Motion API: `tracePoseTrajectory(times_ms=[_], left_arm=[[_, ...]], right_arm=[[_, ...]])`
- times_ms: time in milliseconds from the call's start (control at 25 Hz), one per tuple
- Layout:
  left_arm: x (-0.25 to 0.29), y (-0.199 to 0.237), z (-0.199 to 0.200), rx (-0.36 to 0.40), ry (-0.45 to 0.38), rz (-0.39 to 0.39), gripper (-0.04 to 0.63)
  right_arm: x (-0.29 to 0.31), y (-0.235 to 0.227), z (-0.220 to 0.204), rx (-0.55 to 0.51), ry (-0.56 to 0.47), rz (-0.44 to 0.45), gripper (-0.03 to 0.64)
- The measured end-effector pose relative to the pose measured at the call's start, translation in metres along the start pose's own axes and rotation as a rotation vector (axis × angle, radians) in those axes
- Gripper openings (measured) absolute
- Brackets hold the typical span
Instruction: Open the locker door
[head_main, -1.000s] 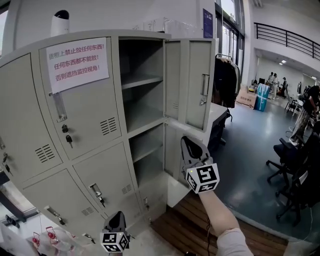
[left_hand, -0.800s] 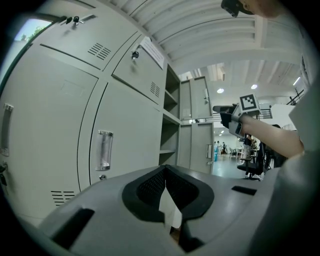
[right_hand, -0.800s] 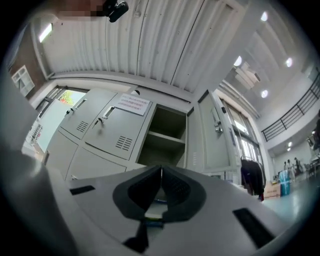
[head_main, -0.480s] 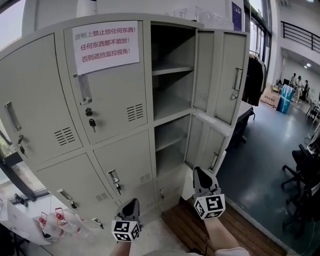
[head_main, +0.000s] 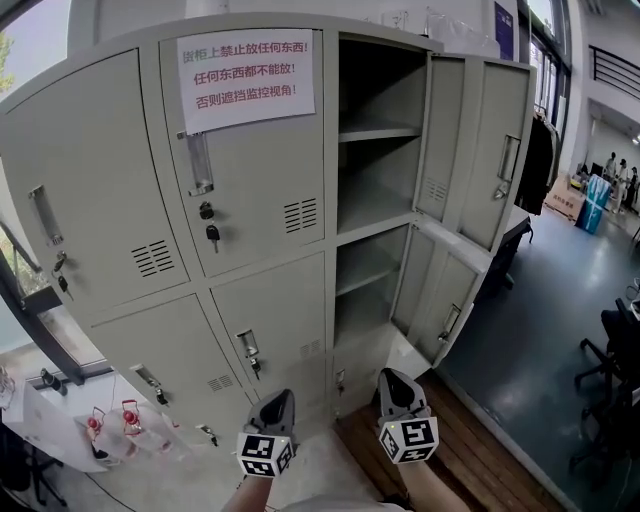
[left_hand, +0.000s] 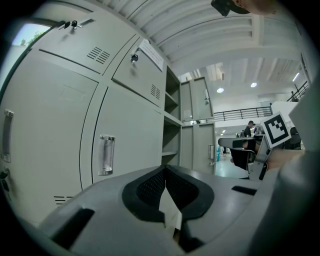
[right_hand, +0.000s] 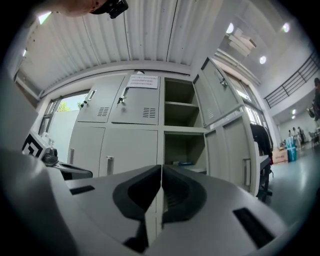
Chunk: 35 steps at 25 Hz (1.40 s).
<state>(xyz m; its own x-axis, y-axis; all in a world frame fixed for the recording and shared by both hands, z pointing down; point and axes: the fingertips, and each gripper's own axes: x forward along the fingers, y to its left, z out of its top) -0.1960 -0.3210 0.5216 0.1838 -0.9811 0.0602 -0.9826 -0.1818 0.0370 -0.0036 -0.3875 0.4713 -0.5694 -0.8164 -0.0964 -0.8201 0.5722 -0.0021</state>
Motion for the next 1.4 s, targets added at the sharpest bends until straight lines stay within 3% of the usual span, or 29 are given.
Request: tracePoseTrajectory(times_ms=[280,1400], left_arm=[[-0.004,0.0,0.001,0.002,-0.005,0.01,0.009],[-0.004,0.005,-0.001,-0.002,0.004,0.003,0.009]], right_arm=[[-0.004,0.015,-0.019,0.066,0.042,0.015,0.015],[-0.004,0.024,-0.034,0.061,0.085,0.021,0.014]])
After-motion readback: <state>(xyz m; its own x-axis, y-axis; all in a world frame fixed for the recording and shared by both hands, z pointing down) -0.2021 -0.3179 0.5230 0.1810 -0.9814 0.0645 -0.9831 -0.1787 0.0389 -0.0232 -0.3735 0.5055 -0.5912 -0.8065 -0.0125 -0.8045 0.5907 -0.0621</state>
